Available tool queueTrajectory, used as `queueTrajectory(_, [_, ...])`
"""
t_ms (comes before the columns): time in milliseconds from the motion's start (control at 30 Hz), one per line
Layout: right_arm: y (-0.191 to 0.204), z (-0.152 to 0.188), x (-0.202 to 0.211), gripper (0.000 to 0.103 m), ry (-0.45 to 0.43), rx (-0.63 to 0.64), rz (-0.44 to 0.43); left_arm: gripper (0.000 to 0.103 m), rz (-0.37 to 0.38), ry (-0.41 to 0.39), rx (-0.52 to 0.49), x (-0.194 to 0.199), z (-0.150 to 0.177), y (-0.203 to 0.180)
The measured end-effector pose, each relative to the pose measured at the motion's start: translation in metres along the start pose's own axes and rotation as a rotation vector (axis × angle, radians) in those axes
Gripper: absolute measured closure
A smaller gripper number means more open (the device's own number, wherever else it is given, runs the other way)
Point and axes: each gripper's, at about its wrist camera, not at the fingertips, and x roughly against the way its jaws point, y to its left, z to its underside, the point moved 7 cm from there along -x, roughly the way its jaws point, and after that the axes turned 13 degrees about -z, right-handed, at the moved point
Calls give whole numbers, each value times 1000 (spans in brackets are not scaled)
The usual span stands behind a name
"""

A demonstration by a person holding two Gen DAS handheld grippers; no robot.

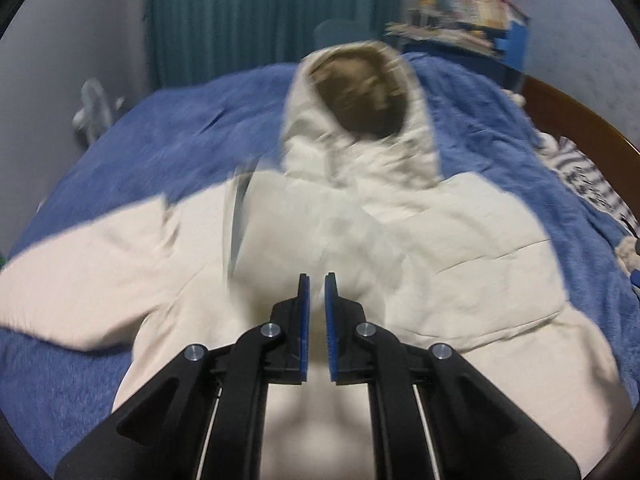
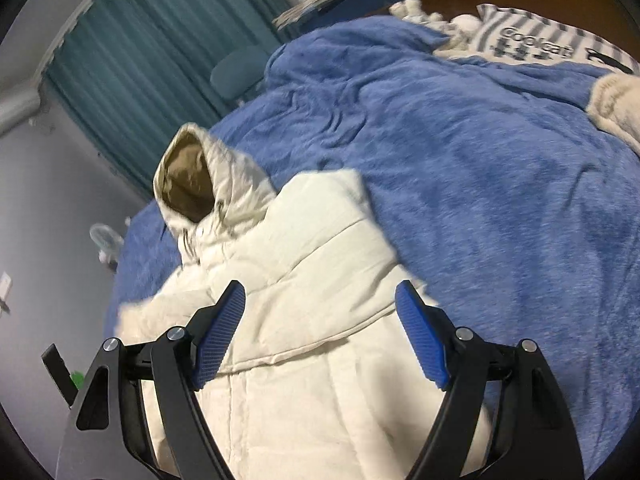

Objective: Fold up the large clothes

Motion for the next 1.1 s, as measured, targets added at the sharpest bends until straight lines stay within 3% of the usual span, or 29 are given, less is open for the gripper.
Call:
queueTrajectory(167, [19, 29, -46, 28, 107, 72, 20, 98, 17, 71, 80, -18, 26, 33])
queueTrajectory(300, [25, 42, -71, 28, 138, 139, 69, 97, 37, 88, 50, -24, 34, 25])
queueTrajectory(333, [25, 45, -75, 28, 142, 150, 80, 90, 39, 105, 30, -28, 36, 21])
queueTrajectory(367, [23, 49, -82, 28, 154, 162, 102, 72, 30, 124, 15, -33, 39, 18])
queueTrajectory(433, [17, 56, -95, 28, 179, 172, 143, 46, 34, 137, 6, -41, 44, 15])
queueTrajectory(533, [11, 66, -110, 26, 208, 178, 177, 42, 29, 139, -14, -48, 49, 12])
queueTrajectory(633, [4, 75, -122, 13, 246, 194, 229, 38, 20, 151, -39, -56, 55, 9])
queueTrajectory(733, [2, 82, -130, 13, 276, 209, 251, 36, 24, 153, -35, -57, 57, 8])
queueTrajectory(867, [14, 68, -115, 12, 192, 194, 210, 35, 30, 120, -19, -37, 46, 21])
queueTrajectory(900, [19, 64, -111, 7, 171, 197, 195, 33, 20, 100, -8, -29, 40, 30])
queueTrajectory(967, [34, 55, -96, 7, 108, 218, 154, 22, 7, 66, 22, -16, 33, 50])
queueTrajectory(1100, [57, 51, -78, 6, 51, 295, 127, 15, -49, 47, 57, -1, 32, 98])
